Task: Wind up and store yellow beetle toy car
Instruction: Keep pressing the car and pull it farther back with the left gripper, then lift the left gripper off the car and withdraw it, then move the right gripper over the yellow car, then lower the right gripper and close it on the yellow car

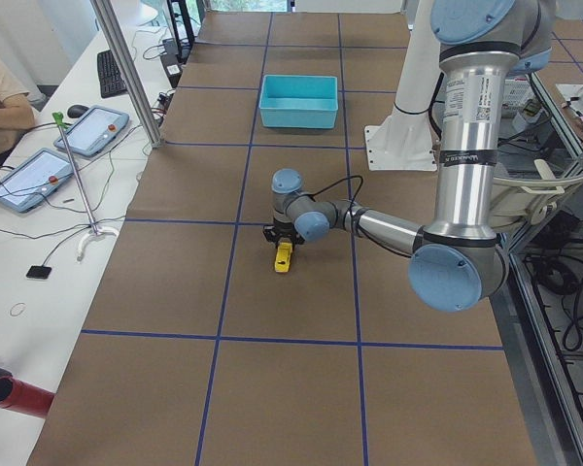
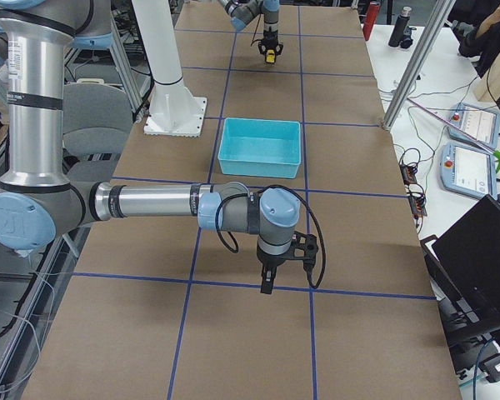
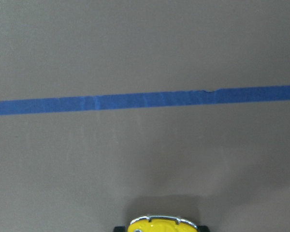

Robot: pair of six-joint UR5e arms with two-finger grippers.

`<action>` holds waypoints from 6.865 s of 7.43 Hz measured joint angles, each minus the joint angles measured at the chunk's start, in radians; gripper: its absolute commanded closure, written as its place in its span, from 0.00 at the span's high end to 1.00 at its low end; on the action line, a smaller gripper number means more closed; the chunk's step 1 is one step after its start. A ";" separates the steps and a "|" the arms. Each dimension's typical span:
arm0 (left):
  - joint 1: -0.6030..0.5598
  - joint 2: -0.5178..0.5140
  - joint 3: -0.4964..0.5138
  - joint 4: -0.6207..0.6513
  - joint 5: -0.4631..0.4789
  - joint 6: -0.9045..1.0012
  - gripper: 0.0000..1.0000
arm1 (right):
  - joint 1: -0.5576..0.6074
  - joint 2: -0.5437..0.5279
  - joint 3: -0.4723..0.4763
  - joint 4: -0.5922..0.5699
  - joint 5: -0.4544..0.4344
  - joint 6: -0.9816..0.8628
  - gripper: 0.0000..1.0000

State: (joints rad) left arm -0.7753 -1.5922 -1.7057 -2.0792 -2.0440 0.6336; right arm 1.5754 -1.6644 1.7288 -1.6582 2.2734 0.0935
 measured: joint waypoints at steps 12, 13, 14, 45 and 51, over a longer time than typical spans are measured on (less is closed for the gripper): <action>-0.010 0.000 0.000 -0.001 0.001 -0.001 1.00 | 0.000 0.002 -0.008 0.000 0.002 0.007 1.00; -0.010 0.000 -0.001 -0.001 0.001 -0.001 1.00 | 0.000 0.007 -0.012 0.001 0.002 0.007 1.00; -0.011 0.000 -0.004 0.000 0.002 -0.001 1.00 | -0.001 0.012 -0.016 0.001 0.001 0.004 1.00; -0.809 0.117 -0.027 0.619 -0.343 -0.577 1.00 | -1.111 0.892 -0.104 0.233 -0.331 -0.167 1.00; -0.809 0.118 0.001 0.616 -0.340 -0.576 1.00 | -1.135 0.966 -0.266 0.297 -0.388 -0.175 1.00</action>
State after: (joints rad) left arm -1.5839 -1.4747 -1.7048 -1.4633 -2.3842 0.0577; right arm 0.4399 -0.6989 1.4627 -1.3617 1.8853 -0.0815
